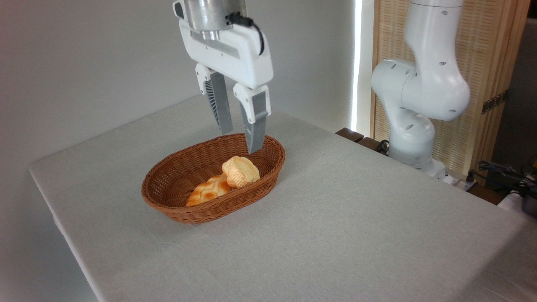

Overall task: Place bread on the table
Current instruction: 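Lower the open gripper toward the round bun in the wicker basket, then close the gripper on the round bun inside the basket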

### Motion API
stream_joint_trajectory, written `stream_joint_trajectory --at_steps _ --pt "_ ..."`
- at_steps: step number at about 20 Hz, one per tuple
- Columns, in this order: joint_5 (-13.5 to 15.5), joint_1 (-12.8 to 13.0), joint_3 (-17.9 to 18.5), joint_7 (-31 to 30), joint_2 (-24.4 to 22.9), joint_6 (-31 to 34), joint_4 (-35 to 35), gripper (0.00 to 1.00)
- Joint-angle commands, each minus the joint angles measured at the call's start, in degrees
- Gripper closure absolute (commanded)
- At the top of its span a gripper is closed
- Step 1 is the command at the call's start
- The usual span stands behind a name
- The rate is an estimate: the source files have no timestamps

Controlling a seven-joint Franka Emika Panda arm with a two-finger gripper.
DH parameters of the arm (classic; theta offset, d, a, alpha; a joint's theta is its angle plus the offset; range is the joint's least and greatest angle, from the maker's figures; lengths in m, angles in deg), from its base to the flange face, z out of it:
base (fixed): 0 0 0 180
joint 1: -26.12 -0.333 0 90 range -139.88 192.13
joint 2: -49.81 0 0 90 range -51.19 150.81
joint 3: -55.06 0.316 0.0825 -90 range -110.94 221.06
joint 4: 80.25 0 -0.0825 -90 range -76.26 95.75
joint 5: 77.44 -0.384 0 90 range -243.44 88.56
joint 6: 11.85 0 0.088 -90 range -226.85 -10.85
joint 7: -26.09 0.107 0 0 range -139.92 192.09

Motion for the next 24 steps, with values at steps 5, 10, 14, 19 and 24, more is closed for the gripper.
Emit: stream_joint_trajectory --at_steps 5,10,14,19,24 --pt "-0.6 0.3 -11.9 -1.0 -2.0 -16.8 16.8 0.0" --pt "-3.0 0.3 -15.4 -0.6 -1.0 -20.1 21.7 0.0" --pt "-5.8 0.3 -16.4 -0.6 -0.1 -20.3 22.3 0.0" --pt "-6.0 0.3 -16.5 -0.5 -0.1 -20.3 22.4 0.55" --pt "-6.0 0.3 -16.5 -0.5 -0.1 -20.3 22.4 0.79"
